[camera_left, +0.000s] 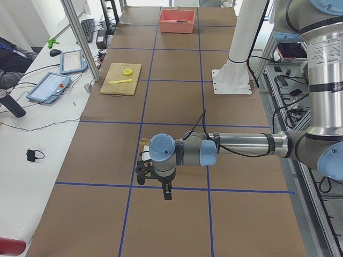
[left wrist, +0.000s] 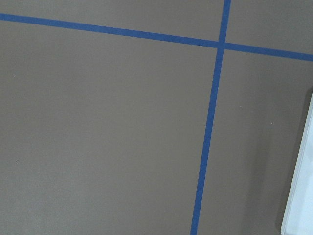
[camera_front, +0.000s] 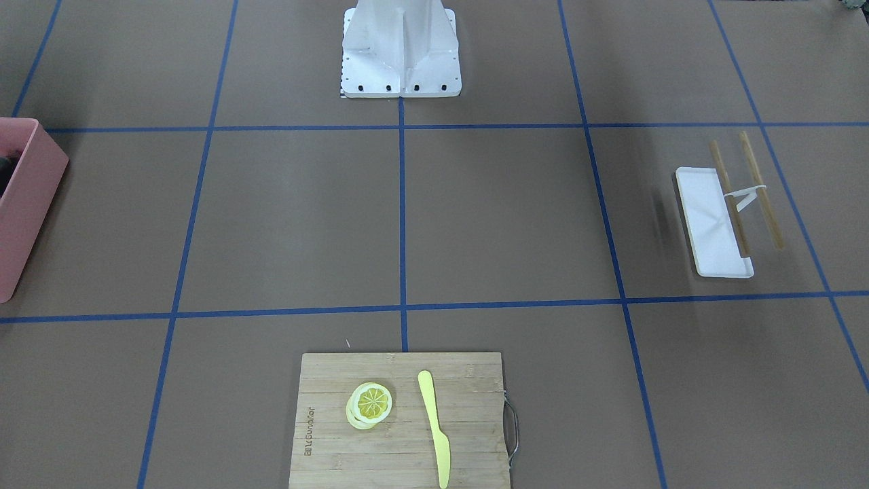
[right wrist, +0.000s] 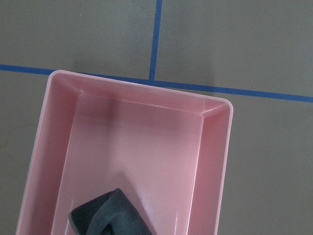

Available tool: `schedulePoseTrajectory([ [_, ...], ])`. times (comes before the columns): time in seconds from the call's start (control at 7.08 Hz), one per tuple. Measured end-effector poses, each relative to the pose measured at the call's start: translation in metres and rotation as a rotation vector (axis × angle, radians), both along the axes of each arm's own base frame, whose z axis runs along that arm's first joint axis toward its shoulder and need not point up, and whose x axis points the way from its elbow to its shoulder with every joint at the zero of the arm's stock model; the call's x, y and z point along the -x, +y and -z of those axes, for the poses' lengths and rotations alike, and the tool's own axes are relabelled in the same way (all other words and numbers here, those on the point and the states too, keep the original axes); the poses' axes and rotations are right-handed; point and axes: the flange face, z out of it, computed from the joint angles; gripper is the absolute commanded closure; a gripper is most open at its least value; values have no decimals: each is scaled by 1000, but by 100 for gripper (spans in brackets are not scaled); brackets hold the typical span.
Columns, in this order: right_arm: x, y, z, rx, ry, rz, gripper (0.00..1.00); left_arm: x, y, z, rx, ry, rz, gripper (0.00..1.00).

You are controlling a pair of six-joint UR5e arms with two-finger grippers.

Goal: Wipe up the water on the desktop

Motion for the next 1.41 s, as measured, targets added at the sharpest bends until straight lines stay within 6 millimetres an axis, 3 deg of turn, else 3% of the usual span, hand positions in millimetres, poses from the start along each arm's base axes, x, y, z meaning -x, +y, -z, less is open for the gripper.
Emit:
schedulePoseTrajectory([
  [1.41,1,14,0,6,-1,1,0,0,2,-12,24,0,-2,2],
])
